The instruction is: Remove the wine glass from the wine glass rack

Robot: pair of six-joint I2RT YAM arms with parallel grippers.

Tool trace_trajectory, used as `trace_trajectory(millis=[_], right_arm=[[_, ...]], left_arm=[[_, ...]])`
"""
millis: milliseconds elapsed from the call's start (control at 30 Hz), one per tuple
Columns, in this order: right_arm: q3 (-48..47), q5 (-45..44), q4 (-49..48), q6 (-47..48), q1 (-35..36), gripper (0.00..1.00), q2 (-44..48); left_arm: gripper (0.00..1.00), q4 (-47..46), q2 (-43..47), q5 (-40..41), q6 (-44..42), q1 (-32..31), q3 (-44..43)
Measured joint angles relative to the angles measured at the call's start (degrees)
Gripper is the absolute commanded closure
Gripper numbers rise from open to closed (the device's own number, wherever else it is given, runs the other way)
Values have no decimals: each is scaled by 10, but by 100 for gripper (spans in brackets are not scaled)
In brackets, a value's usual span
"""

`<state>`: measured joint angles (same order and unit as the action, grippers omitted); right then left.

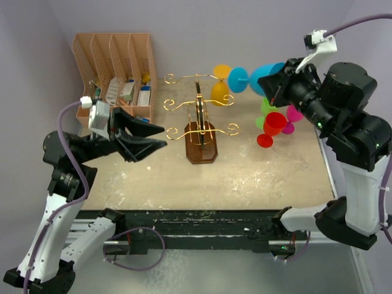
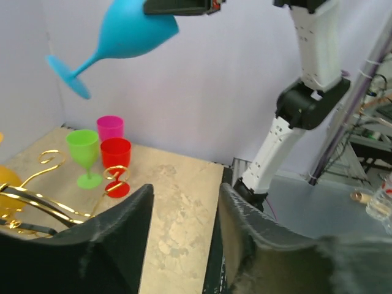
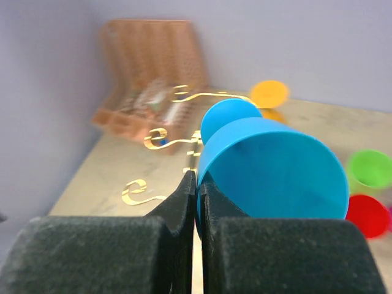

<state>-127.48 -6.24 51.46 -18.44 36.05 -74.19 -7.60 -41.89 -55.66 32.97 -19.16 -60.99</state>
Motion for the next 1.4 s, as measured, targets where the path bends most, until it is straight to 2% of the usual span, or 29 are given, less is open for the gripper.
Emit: trace_trajectory(millis=[100,233,433,600,733,1000,1200,1400], right_arm=[[-40,-112,40,4,-6,100,-33],[-40,-172,71,10,-65,100,-64],[134,-165,65,13,-256,100,-31],[255,-119,58,11,-345,100,13],[313,-76,46,8,-402,100,39],[377,-24,0,2,-453,100,17],[426,-2,-50,-7,-482,100,-55],[427,-1,-82,-11,-483,100,-93]], left_arm=[[49,61,-41,44,-12,0,-54],[42,108,-85,78,-11,0,-72],[34,147,-146,108,-6,0,-77],[33,180,-215,119,0,0,-134],[33,208,-271,131,7,0,-188],[34,257,-329,149,6,0,-235],[34,273,-331,154,2,0,-235],[34,286,-322,157,-8,0,-235]])
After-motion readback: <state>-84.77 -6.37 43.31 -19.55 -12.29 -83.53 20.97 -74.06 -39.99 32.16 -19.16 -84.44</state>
